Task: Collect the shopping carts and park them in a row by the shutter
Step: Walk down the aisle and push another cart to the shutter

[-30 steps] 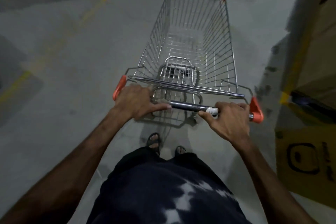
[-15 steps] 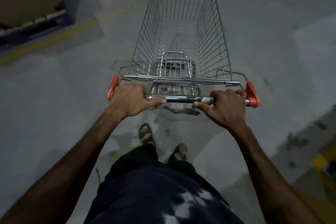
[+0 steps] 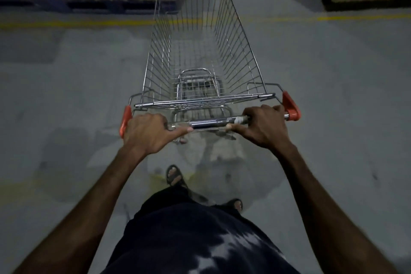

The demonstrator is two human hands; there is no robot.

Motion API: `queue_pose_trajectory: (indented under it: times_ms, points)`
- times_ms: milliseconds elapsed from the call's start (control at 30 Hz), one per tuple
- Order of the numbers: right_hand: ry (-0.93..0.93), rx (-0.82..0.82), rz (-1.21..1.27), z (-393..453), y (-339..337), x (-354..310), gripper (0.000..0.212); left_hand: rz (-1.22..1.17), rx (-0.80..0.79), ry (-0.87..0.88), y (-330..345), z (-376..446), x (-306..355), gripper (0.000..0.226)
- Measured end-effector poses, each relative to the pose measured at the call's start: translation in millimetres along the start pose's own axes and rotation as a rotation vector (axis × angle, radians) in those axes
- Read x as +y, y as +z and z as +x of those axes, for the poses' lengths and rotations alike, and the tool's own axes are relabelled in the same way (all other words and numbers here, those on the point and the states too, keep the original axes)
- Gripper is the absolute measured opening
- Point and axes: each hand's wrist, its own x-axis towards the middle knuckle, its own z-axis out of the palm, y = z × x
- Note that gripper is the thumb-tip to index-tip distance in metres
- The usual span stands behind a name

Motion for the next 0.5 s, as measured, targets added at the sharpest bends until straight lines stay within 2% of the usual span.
queue_pose_trajectory:
  times_ms: [67, 200, 300, 500]
  points:
    - [-0.060, 0.007, -0.022, 38.8, 4.6, -35.2, 0.074, -0.017, 0.020, -0.061, -3.7, 7.9, -42.6, 0.101]
    - [-0.171, -0.017, -0.014, 113.8, 14.0, -109.1, 0.077, -0.083, 0.022, -0.144, -14.0, 17.8, -126.6, 0.084]
    - [-0.260, -0.017, 0.004, 167.9, 21.0, -166.3, 0.076, -0.104, 0.031, -0.215, -20.3, 25.1, -187.9, 0.095]
    - [-0.455, -0.068, -0.036, 266.7, 31.9, -286.1, 0.085, -0.125, 0.080, -0.423, -19.5, 29.2, -307.7, 0.099]
